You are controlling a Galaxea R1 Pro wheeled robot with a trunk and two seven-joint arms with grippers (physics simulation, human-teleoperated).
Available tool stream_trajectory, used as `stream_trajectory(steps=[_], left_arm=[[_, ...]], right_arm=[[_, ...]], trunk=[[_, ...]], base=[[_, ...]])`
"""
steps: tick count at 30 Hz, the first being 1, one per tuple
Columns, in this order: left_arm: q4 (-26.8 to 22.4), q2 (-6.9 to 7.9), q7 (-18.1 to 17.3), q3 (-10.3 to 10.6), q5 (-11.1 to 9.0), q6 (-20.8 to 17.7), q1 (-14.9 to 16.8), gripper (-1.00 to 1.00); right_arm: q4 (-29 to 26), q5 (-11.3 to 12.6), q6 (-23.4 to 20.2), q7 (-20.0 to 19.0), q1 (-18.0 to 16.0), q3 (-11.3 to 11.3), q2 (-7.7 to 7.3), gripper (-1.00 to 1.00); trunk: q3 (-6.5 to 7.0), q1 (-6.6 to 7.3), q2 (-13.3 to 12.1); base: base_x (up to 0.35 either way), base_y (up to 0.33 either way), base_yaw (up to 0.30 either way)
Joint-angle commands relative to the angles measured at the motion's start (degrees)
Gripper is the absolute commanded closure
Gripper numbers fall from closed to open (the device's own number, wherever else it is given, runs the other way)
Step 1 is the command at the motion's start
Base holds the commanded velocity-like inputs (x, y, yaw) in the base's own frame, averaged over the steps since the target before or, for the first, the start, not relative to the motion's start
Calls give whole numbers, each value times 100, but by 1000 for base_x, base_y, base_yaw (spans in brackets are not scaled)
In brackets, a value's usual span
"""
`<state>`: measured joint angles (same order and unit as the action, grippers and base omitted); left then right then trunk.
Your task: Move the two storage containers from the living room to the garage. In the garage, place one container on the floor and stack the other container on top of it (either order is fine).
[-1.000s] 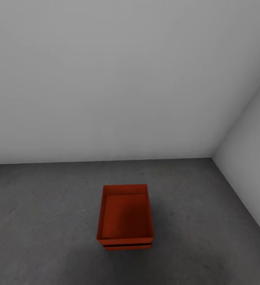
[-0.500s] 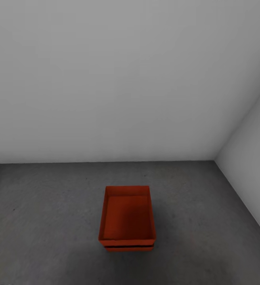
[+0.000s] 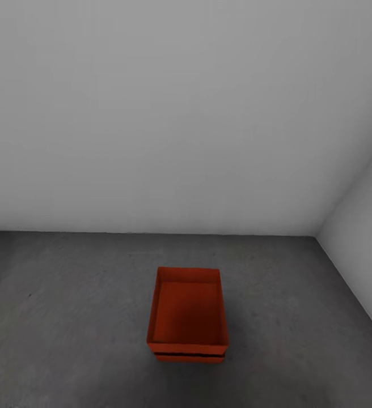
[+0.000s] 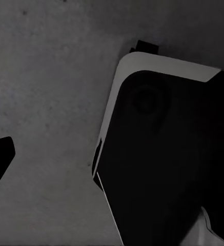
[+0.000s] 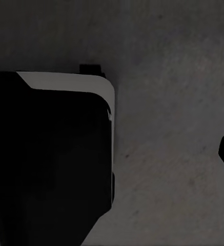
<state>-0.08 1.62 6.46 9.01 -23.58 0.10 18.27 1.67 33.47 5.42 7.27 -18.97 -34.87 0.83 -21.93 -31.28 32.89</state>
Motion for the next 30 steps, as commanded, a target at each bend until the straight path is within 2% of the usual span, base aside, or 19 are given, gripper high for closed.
stream_trajectory(steps=[1, 14, 17, 23, 28, 29, 30], left_arm=[[-1, -3, 7, 47, -53, 0, 2, -100], [8, -3, -21, 46, -60, -41, -17, -100], [6, 8, -19, 41, -67, -6, -17, -100], [-11, 15, -14, 49, -36, 23, -17, -100], [-17, 38, -14, 62, -42, 39, -17, -100], [-17, 39, -14, 64, -43, 40, -17, -100], [-26, 40, -14, 65, -39, 49, -17, -100]], right_arm=[[17, 49, 29, 6, -4, -46, 5, -100], [17, 7, 20, 2, -8, -45, 1, -100], [17, 30, 43, 4, 88, -44, 8, -100], [17, 39, 78, 1, 241, -39, 11, -100], [17, -17, 91, -11, 527, -62, 27, -100], [17, -35, 94, -12, 577, -66, 53, -100], [17, -168, 103, -14, 630, -64, 144, -100]], trunk=[[0, 1, 6], [9, 1, 6], [22, 1, 6], [70, 1, 6], [116, 1, 6], [125, 1, 6], [134, 1, 6]], base=[[-234, 0, 93], [-333, 0, 10], [-277, 0, 0], [-63, 0, 0], [-6, 0, 0], [-2, 0, 0], [0, 0, 0]])
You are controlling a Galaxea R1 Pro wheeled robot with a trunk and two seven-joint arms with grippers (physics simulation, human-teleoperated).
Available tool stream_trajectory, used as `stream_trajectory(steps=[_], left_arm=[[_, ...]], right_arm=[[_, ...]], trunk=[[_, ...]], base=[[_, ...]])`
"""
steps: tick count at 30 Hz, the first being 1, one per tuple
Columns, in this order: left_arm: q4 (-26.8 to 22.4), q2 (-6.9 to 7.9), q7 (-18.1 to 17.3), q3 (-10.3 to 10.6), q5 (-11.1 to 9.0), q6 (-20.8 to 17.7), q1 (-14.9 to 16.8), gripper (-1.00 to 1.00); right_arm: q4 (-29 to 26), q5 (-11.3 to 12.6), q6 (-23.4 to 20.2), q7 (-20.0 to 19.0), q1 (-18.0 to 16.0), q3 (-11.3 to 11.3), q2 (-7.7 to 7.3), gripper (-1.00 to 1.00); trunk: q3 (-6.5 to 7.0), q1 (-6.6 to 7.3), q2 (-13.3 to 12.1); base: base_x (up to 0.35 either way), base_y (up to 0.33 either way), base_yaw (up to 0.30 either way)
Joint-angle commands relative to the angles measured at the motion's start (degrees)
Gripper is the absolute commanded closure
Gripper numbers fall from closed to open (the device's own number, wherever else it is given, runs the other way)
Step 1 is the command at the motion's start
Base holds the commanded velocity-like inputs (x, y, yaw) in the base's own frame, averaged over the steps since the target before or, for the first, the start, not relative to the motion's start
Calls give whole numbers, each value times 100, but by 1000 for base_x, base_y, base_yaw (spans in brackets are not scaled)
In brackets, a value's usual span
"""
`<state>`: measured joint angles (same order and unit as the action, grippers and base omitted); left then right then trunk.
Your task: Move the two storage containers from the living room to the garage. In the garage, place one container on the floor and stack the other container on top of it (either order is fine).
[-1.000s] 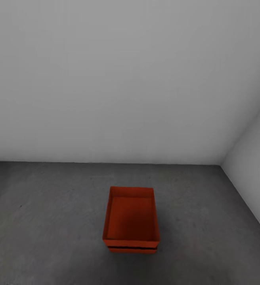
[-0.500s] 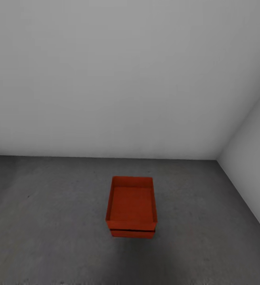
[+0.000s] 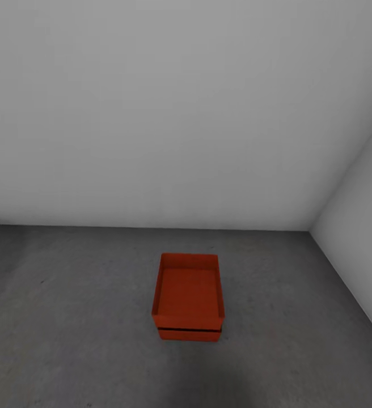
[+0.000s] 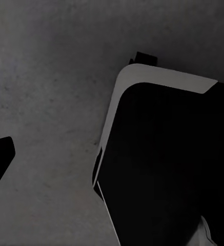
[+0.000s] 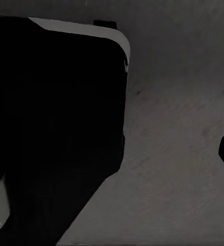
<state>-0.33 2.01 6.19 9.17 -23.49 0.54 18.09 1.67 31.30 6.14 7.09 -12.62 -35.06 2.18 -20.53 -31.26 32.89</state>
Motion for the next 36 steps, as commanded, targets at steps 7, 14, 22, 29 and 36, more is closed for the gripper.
stream_trajectory(steps=[7, 14, 22, 29, 36], left_arm=[[-4, 1, 14, 49, -35, 17, 2, -100], [-11, 1, 14, 49, -27, 17, 2, -100], [-11, 1, 14, 49, -30, 17, 2, -100], [-11, 1, 14, 49, -25, 17, 2, -100], [-11, 1, 14, 49, -27, 17, 2, -100]], right_arm=[[18, -309, 104, 10, 33, -37, 114, -100], [18, -311, 102, 12, 35, -29, 50, -100], [18, -281, 104, 18, 33, -24, 20, -100], [25, -293, 106, 13, 33, -27, 20, -100], [18, -305, 112, 12, 33, -16, 12, -100]], trunk=[[58, -2, 6], [122, -2, 6], [195, -2, 6], [259, -2, 6], [323, -2, 6]], base=[[0, 0, 0], [0, 0, 0], [0, 0, 0], [0, 0, 0], [0, 0, -17]])
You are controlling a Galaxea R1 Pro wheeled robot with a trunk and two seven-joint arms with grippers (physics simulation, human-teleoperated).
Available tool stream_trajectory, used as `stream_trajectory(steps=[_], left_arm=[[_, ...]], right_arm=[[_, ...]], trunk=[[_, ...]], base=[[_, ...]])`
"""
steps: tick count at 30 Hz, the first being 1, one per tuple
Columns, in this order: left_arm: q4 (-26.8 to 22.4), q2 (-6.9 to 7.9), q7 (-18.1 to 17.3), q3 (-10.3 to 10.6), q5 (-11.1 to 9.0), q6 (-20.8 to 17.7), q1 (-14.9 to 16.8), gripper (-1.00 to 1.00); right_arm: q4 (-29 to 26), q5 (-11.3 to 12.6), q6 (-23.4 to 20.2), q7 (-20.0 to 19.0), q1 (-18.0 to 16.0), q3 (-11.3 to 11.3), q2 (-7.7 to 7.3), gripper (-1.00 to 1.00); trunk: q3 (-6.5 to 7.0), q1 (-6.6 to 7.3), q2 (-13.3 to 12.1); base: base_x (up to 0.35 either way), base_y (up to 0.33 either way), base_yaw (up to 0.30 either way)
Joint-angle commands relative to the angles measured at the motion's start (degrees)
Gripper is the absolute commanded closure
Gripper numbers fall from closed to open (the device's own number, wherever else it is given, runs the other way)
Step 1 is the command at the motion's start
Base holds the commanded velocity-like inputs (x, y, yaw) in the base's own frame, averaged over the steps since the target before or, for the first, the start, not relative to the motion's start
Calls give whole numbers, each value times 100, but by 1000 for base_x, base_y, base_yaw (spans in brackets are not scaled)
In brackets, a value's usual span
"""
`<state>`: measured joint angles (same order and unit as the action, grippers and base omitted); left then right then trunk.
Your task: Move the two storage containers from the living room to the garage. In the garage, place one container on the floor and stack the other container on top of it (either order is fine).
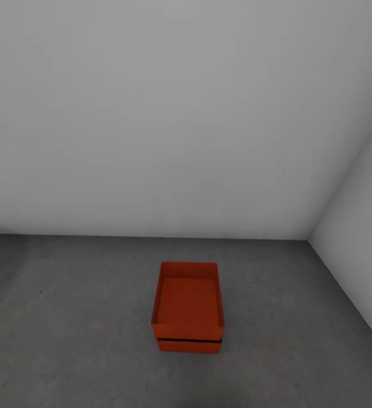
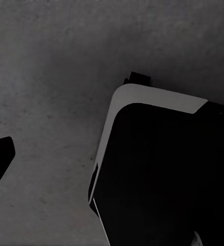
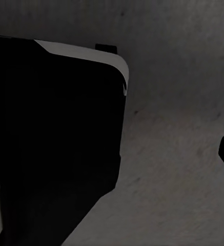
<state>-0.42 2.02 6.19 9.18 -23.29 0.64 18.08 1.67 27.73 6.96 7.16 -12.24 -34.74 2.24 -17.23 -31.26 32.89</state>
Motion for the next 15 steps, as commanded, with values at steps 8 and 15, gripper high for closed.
stream_trajectory(steps=[8, 15], left_arm=[[-2, 0, 14, 49, -50, 6, 2, -100], [-2, 0, 14, 49, -45, 6, 2, -100]], right_arm=[[17, 81, 31, 5, -7, -25, 3, -100], [17, 33, 25, 5, -7, -28, 4, -100]], trunk=[[66, -2, 7], [130, -2, 7]], base=[[0, 0, -83], [0, 0, -93]])
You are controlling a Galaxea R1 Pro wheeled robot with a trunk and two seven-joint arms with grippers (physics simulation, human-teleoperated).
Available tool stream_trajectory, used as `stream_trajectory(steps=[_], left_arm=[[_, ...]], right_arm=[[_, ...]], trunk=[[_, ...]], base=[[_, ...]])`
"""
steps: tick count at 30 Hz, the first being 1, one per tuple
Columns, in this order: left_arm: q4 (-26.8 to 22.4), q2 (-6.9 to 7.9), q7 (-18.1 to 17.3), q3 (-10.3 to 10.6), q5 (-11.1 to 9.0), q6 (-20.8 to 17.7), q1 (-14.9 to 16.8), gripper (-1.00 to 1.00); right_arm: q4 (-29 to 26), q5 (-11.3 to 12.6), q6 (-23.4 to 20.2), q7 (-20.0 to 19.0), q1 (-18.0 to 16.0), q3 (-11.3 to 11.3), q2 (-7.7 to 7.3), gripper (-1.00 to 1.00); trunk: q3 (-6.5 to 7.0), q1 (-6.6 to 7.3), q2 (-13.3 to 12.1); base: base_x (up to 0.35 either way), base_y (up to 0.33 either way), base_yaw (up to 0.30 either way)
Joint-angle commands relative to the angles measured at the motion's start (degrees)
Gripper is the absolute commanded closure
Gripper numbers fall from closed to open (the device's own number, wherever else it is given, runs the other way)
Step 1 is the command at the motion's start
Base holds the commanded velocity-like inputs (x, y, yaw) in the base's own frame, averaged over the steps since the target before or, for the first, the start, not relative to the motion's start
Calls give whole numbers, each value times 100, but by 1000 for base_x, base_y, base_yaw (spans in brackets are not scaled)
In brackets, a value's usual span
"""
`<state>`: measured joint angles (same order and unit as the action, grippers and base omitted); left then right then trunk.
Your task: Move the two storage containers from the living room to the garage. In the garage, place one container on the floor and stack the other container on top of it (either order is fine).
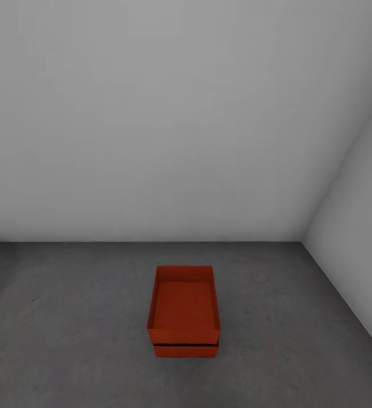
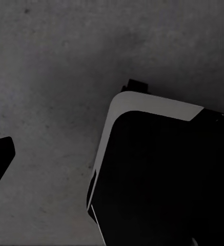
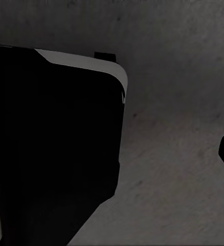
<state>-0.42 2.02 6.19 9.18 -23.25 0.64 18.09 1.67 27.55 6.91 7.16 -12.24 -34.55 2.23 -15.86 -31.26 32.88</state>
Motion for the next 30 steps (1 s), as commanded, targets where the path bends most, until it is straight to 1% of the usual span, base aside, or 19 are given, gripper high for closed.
stream_trajectory(steps=[1, 30], left_arm=[[-2, 0, 14, 49, -48, 6, 2, -100], [-2, 0, 14, 49, -48, 6, 2, -100]], right_arm=[[18, 50, 30, 5, -7, -49, 5, -100], [18, 49, 35, 5, -7, -61, 5, -100]], trunk=[[2, -2, 7], [267, -2, 7]], base=[[0, 0, -93], [0, 0, -80]])
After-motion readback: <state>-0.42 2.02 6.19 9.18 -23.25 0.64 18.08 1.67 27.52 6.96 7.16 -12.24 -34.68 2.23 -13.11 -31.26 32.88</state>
